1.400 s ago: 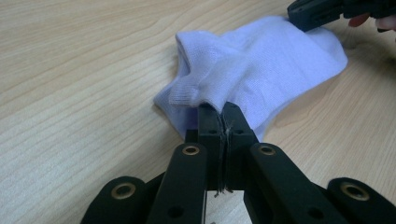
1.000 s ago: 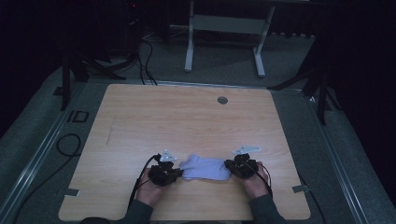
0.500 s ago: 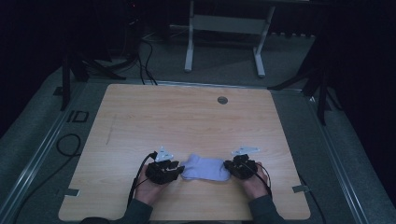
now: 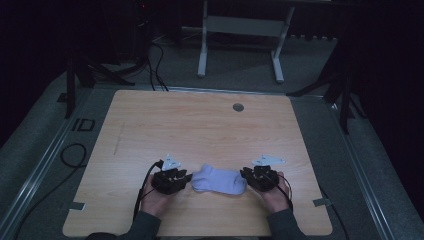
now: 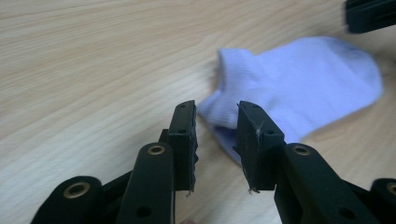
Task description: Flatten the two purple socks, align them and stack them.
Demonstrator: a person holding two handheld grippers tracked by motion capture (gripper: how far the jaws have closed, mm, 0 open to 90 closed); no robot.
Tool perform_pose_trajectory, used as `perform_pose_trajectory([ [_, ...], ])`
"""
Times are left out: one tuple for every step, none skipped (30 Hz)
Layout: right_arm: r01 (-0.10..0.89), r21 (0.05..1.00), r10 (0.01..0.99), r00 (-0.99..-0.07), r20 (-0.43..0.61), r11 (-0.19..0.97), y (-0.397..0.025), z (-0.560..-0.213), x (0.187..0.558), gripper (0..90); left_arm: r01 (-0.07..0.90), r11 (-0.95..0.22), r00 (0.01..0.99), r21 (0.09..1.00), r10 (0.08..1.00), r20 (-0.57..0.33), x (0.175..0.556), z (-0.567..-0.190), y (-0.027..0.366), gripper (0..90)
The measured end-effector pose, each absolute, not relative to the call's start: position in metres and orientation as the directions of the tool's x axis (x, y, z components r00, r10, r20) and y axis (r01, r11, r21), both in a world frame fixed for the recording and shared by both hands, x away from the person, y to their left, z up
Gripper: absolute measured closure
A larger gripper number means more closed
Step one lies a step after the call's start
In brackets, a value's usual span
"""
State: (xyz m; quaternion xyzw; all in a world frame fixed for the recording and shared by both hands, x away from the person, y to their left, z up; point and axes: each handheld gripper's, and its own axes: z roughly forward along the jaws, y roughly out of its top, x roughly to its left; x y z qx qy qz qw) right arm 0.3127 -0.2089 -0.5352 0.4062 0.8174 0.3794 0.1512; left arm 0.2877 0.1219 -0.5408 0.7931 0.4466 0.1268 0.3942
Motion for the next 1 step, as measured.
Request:
perform_pose_trajectory([
  [0.552,0.744,0.786,-0.615,0.060,0.375,-0.2121,-0.5346,0.3137,76.6,0.607,-0.295,0.559,0.738,0.819,-0.133,0.2888,-0.5411,0.1241,67.3],
])
